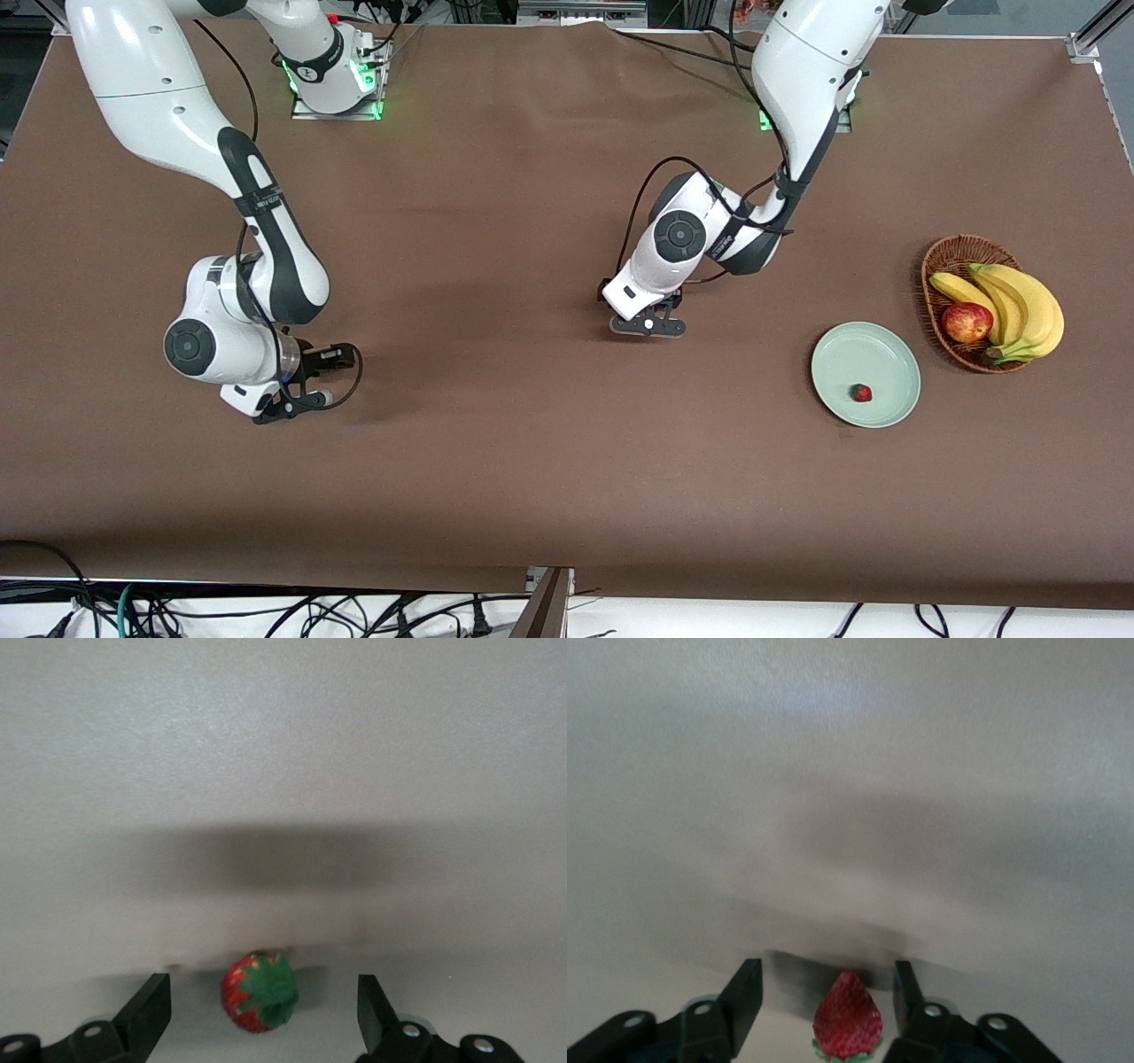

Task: Collect all strawberries into plate
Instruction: 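Place the strawberry on the plate with the left gripper while the right grasps another, then set the third strawberry down midway with the right gripper while the left grasps it, then carry the third strawberry to the plate with the left gripper while the right retracts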

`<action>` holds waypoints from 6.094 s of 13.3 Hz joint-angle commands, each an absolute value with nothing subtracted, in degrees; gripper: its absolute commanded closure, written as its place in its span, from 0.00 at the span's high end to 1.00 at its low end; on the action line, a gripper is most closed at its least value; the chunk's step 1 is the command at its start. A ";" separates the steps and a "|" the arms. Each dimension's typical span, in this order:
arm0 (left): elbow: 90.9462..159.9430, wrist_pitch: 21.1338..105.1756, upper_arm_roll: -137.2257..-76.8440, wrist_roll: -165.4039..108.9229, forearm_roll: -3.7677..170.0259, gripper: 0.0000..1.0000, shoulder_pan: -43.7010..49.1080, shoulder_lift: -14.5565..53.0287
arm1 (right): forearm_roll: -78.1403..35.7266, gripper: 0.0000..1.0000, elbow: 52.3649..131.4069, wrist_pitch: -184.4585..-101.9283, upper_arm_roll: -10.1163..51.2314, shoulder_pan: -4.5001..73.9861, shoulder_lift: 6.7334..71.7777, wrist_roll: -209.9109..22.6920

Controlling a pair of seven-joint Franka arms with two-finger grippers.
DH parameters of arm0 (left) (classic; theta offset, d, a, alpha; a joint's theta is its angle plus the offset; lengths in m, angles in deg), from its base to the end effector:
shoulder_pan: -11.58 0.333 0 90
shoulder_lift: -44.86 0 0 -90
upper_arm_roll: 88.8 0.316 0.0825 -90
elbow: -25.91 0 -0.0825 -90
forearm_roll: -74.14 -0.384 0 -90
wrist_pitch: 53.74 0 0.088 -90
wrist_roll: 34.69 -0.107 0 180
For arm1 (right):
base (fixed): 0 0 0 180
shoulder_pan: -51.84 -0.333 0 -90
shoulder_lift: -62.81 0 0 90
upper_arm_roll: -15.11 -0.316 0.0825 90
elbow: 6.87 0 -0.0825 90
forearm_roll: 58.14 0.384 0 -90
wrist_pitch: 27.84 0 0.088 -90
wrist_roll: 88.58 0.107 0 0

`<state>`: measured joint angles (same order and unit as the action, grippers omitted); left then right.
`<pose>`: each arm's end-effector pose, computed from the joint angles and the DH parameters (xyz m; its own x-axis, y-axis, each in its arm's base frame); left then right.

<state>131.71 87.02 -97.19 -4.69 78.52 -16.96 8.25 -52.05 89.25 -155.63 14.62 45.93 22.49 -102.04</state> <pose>0.5146 -0.3808 0.1779 0.9950 -0.0381 -0.0928 -0.0287 -0.9945 0.1006 0.6584 0.0766 0.1803 0.9526 0.2749 -0.1306 0.2613 -0.9587 -0.1121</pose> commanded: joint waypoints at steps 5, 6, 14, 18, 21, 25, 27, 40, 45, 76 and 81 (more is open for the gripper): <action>133.05 86.79 -96.97 -4.54 75.63 0.35 -16.99 9.00 | -51.64 0.56 93.67 -154.22 14.14 47.36 26.25 -103.26; 133.05 86.79 -96.97 -4.46 75.63 0.17 -16.99 9.26 | -51.72 0.48 93.76 -154.14 14.14 47.36 26.25 -103.26; 121.65 61.18 -94.86 -14.43 75.54 0.02 -9.19 14.80 | -50.33 0.20 91.75 -154.05 11.96 46.40 26.16 -98.54; 119.07 55.68 -94.69 -43.15 75.46 0.03 1.71 14.27 | -49.09 0.20 84.73 -154.66 8.34 36.50 23.62 -73.54; 119.07 56.21 -94.69 -58.90 74.93 0.03 8.92 12.44 | -49.18 0.20 78.76 -155.01 8.34 26.65 20.63 -53.57; 119.07 57.35 -94.77 -67.03 68.16 0.19 13.16 9.53 | -49.18 0.25 73.03 -162.02 8.34 18.90 15.27 -37.11; 118.98 57.26 -94.77 -67.03 68.60 0.99 13.16 9.44 | -49.18 0.33 71.54 -168.78 8.34 15.99 12.55 -29.91; 116.08 54.95 -104.18 -32.69 88.71 1.00 8.52 9.35 | -49.53 0.99 68.10 -159.79 9.04 21.42 16.03 -34.04; 116.52 73.22 -104.09 -9.08 88.64 1.00 -3.60 4.09 | -49.35 1.00 70.29 -146.95 14.30 27.75 20.44 -48.99; 113.36 81.99 -94.86 3.74 76.42 0.00 -14.98 2.84 | -56.12 1.00 78.65 -117.84 17.41 40.75 57.01 -86.64; 112.74 66.96 -94.51 -23.29 76.42 0.00 -6.99 7.14 | -60.41 1.00 78.38 -118.19 16.96 39.54 57.45 -85.77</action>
